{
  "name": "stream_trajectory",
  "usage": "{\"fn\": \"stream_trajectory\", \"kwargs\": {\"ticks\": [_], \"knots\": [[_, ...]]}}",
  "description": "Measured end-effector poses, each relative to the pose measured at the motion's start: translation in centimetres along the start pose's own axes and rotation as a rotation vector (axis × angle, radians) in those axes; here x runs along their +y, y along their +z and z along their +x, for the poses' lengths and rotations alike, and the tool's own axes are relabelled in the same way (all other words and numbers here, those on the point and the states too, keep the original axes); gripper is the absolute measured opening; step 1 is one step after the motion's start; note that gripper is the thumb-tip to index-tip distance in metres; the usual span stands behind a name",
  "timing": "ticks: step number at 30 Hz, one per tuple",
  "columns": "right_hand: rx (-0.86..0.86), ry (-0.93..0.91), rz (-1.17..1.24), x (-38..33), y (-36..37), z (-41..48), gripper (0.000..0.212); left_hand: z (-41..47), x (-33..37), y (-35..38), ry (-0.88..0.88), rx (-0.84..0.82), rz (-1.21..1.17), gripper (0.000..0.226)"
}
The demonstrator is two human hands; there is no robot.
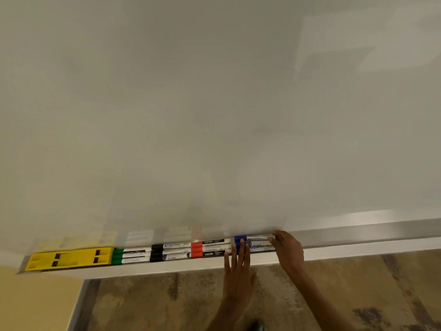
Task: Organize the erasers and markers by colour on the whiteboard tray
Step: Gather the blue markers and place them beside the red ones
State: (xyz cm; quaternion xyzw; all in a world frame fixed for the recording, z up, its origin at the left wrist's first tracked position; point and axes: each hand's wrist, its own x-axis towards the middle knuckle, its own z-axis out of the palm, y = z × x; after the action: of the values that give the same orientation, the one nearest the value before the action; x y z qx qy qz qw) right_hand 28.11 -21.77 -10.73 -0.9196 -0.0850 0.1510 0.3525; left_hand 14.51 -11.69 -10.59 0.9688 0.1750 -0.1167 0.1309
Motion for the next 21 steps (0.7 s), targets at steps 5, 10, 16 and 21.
{"fn": "stream_trajectory", "kwargs": {"ticks": [5, 10, 16, 21], "knots": [[0.027, -0.030, -0.093, -0.1, 0.5, 0.1, 0.014, -0.3, -0.5, 0.6, -0.039, 0.036, 0.036, 0.088], [-0.015, -0.035, -0.085, -0.9, 1.5, -0.2, 0.017, -0.5, -1.4, 0.9, -0.049, 0.023, 0.063, 0.092], [-0.033, -0.052, -0.092, -1.2, 1.3, -0.4, 0.019, -0.5, -2.3, 1.8, -0.053, 0.057, 0.125, 0.091], [-0.068, -0.090, -0.114, -1.0, 0.9, -0.3, 0.018, -0.6, -2.4, 2.2, -0.056, 0.104, 0.145, 0.091]]}}
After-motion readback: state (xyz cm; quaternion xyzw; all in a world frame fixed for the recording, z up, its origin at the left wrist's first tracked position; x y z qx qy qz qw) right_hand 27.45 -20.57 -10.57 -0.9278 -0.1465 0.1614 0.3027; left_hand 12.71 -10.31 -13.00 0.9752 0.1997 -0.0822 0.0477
